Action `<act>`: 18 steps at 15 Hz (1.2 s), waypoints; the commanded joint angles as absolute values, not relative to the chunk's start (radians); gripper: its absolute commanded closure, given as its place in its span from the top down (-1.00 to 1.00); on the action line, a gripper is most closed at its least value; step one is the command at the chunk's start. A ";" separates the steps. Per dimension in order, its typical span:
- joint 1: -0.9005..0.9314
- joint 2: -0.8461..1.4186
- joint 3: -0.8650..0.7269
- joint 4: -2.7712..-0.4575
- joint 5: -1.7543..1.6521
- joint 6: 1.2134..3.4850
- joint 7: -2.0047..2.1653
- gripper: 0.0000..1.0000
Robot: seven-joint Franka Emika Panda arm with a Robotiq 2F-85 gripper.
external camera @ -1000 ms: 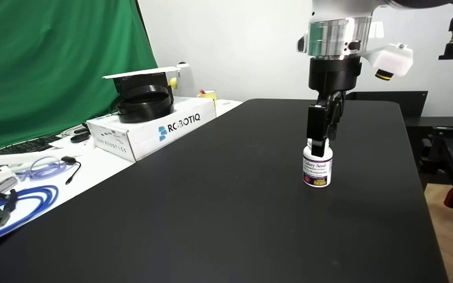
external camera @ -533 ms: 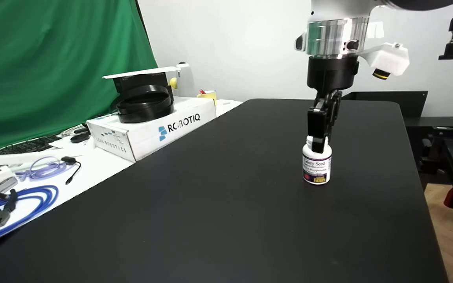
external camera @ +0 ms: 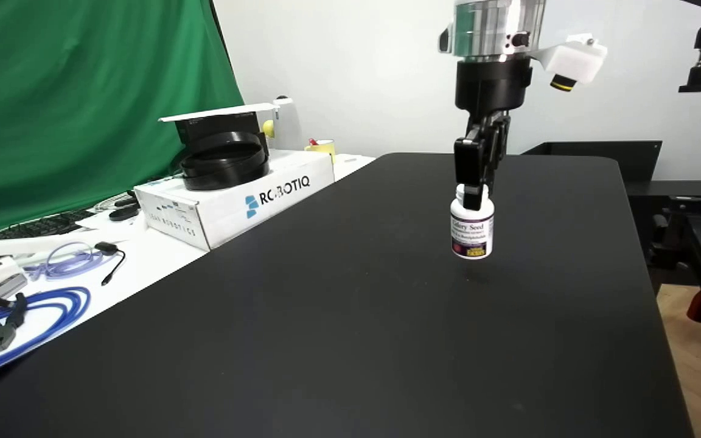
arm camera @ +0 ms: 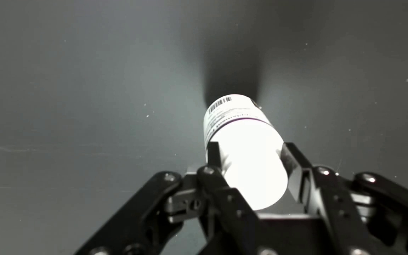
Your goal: Pick the bottle and move it up the table
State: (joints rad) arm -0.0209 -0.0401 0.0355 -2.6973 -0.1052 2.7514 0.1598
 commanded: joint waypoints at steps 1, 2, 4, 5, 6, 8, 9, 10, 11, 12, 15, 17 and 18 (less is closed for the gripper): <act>-0.018 0.023 0.025 -2.551 -0.106 2.631 0.158 -0.58; -0.018 0.053 0.022 -2.504 -0.104 2.603 0.151 -0.58; -0.017 0.126 0.015 -2.404 -0.140 2.566 0.169 -0.58; -0.013 0.166 0.009 -2.352 -0.159 2.553 0.175 -0.58; -0.008 0.202 0.002 -2.302 -0.175 2.541 0.182 -0.58; 0.001 0.288 -0.007 -2.193 -0.170 2.521 0.166 -0.58; 0.008 0.323 -0.012 -2.143 -0.170 2.510 0.170 -0.58; 0.013 0.357 -0.014 -2.095 -0.165 2.498 0.165 -0.58; 0.017 0.392 -0.014 -2.044 -0.149 2.489 0.156 -0.58; 0.022 0.421 -0.014 -1.999 -0.140 2.481 0.156 -0.58; 0.033 0.499 -0.008 -1.875 -0.111 2.462 0.150 -0.58; 0.042 0.544 -0.008 -1.808 -0.105 2.447 0.151 -0.58; 0.044 0.565 -0.008 -1.780 -0.099 2.440 0.150 -0.58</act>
